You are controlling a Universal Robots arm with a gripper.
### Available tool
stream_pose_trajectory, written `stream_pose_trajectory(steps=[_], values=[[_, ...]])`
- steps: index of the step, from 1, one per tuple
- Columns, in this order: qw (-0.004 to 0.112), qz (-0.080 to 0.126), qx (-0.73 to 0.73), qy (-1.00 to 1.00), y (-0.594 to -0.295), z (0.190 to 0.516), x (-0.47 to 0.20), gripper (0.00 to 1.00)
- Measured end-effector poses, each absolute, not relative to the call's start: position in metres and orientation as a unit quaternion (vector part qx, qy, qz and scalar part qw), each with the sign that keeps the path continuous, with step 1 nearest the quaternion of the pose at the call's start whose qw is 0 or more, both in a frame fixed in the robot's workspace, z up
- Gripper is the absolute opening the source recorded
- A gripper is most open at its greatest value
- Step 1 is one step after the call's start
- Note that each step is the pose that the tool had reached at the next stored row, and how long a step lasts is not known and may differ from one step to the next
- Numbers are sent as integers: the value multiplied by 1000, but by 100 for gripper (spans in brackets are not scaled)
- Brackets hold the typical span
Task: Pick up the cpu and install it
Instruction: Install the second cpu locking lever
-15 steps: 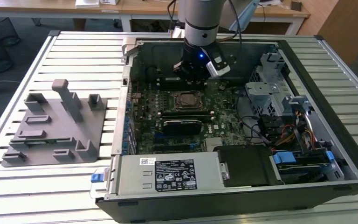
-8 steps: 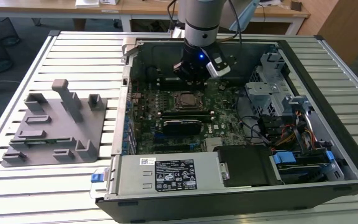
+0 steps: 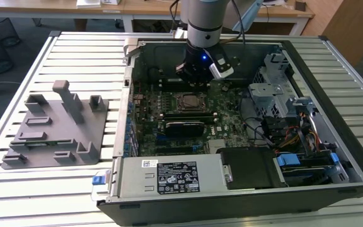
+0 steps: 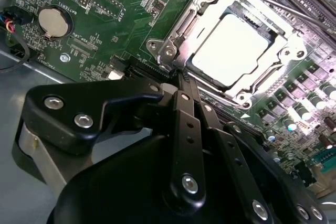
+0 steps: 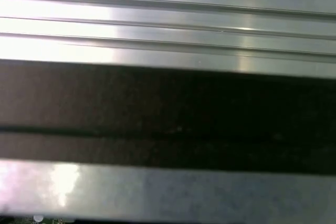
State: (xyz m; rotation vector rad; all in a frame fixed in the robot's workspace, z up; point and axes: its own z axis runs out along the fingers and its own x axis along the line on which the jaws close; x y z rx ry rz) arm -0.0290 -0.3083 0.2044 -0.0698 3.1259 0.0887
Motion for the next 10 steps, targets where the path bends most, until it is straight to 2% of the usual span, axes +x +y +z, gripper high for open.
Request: stream_pose_trajectory(steps=[10], values=[[7, 28, -22, 999, -313, 204, -29, 11]])
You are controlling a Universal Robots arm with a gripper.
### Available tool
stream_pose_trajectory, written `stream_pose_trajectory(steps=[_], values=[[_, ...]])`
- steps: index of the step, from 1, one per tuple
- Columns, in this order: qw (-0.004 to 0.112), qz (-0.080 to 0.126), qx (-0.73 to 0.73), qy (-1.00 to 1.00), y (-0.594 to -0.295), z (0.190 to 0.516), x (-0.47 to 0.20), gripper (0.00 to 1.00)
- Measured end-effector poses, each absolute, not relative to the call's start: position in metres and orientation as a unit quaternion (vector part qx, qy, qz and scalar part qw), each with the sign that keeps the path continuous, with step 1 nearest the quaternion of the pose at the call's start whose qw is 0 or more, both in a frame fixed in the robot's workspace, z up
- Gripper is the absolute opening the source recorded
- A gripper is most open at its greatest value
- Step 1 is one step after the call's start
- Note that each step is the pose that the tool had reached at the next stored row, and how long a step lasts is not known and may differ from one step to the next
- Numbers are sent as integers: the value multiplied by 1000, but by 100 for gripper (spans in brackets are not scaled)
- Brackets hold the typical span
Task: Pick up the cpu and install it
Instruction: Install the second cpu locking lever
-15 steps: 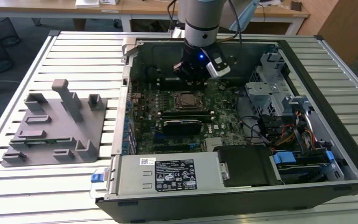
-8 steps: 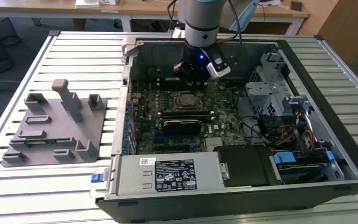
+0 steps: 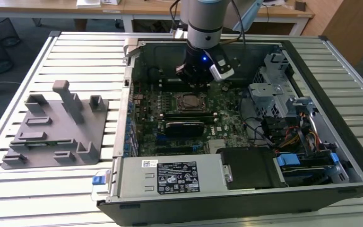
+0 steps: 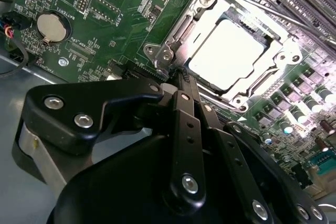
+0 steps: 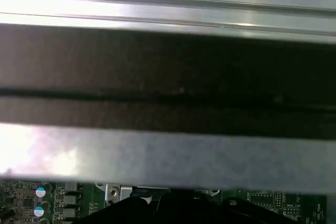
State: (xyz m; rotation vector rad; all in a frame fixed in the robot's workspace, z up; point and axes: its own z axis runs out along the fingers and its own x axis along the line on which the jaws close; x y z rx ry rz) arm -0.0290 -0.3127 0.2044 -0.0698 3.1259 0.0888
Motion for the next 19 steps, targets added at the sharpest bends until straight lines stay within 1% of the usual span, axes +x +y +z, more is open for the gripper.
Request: stream_pose_trajectory(steps=[14, 19], values=[[7, 27, -22, 999, -319, 204, -29, 11], [7, 27, -22, 999, -319, 212, -29, 11]])
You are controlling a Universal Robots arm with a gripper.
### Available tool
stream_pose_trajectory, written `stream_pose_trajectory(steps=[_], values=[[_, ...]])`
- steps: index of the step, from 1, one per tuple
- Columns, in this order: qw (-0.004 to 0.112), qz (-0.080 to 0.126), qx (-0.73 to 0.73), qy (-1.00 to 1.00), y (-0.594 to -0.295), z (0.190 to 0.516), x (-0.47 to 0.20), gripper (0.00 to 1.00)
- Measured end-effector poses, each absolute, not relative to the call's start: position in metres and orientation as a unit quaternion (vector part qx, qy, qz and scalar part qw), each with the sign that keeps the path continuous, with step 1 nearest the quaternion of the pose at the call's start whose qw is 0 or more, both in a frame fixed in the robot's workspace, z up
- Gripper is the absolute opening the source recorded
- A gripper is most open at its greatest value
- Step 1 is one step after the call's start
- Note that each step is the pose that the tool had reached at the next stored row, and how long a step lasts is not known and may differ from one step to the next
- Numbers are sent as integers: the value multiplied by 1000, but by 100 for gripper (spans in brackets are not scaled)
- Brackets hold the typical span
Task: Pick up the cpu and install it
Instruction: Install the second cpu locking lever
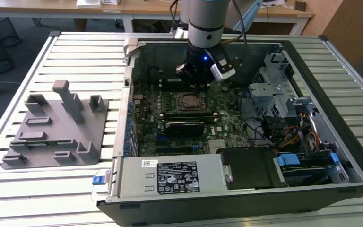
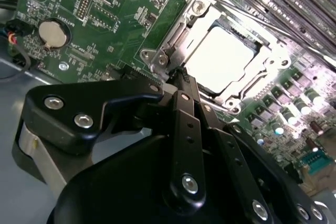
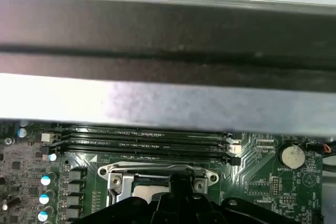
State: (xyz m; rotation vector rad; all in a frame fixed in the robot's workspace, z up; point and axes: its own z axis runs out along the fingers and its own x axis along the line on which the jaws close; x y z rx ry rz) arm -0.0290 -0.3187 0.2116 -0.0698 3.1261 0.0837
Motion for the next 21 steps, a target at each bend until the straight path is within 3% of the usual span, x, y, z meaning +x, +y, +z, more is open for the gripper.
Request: stream_pose_trajectory(steps=[21], values=[[7, 27, -22, 999, -343, 213, -29, 11]])
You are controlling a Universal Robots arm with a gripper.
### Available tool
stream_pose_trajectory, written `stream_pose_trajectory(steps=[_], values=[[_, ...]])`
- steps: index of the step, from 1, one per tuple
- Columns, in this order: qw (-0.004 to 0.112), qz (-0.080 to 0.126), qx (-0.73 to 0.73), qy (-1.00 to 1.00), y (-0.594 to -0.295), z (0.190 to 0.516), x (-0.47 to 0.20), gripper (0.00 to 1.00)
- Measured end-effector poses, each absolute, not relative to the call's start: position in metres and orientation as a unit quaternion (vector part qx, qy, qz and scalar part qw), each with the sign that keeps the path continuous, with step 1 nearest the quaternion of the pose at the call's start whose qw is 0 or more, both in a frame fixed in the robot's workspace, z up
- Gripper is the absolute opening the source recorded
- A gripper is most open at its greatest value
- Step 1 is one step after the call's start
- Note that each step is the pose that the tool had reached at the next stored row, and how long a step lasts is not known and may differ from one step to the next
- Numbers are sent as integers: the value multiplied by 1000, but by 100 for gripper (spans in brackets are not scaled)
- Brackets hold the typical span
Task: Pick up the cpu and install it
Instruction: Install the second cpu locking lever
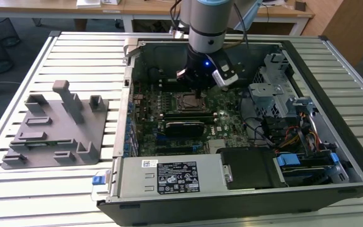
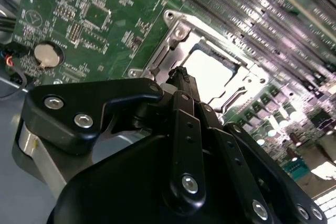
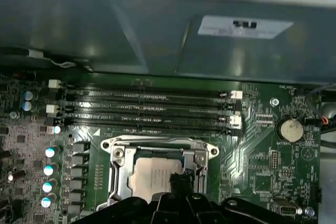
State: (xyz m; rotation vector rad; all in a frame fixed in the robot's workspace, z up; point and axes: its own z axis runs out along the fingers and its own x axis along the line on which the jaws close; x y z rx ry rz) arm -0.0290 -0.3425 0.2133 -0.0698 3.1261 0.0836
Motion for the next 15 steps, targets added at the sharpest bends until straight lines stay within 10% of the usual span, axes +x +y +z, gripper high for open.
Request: stream_pose_trajectory(steps=[15], values=[[7, 27, -22, 999, -358, 213, -29, 11]])
